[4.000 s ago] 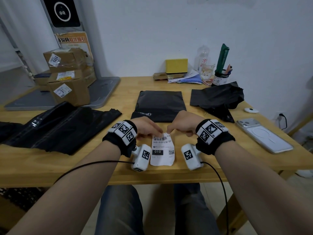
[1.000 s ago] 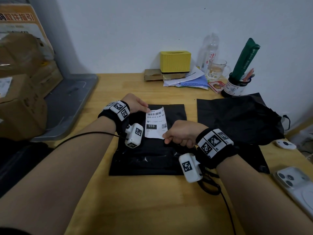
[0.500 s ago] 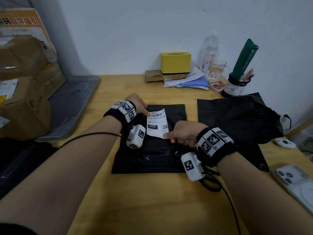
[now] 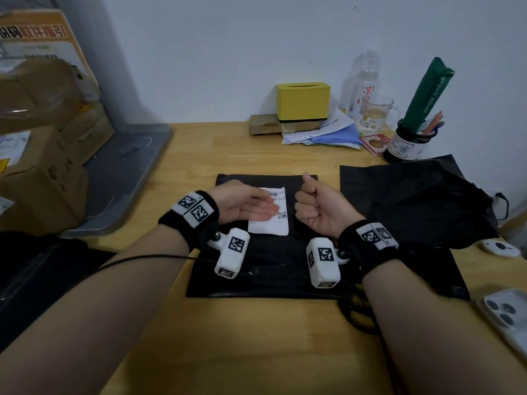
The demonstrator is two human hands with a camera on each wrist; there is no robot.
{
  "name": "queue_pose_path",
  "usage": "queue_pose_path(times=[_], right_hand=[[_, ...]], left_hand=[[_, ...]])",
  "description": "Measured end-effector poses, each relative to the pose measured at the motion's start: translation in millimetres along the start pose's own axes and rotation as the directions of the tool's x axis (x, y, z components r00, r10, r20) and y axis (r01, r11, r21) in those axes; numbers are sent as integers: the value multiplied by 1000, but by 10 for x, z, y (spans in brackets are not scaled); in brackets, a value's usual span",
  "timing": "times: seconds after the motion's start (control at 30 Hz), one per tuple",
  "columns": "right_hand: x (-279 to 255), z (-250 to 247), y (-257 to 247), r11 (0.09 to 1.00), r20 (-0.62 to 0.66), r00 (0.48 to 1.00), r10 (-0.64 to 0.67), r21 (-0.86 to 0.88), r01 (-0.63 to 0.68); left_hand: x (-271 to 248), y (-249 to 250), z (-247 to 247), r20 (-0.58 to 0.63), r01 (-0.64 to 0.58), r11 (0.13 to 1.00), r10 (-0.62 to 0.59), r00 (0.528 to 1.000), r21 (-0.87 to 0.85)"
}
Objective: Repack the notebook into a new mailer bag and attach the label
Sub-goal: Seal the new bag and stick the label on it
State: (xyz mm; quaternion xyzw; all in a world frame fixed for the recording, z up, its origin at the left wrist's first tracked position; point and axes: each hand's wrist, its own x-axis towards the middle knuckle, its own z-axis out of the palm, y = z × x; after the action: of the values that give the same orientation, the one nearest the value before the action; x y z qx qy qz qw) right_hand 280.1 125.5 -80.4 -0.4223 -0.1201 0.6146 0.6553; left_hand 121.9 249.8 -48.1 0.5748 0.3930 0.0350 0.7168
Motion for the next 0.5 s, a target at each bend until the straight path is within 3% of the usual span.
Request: queue_pose_path(times=[0.27, 0.5], right_hand=[[68, -102, 57, 998, 24, 998, 52, 44, -53], [89, -152, 35, 994, 54, 996, 76, 75, -80]], left_hand=[[89, 51, -47, -6, 29, 993, -30, 1000, -115], [222, 173, -154, -115, -17, 974, -9, 993, -226]])
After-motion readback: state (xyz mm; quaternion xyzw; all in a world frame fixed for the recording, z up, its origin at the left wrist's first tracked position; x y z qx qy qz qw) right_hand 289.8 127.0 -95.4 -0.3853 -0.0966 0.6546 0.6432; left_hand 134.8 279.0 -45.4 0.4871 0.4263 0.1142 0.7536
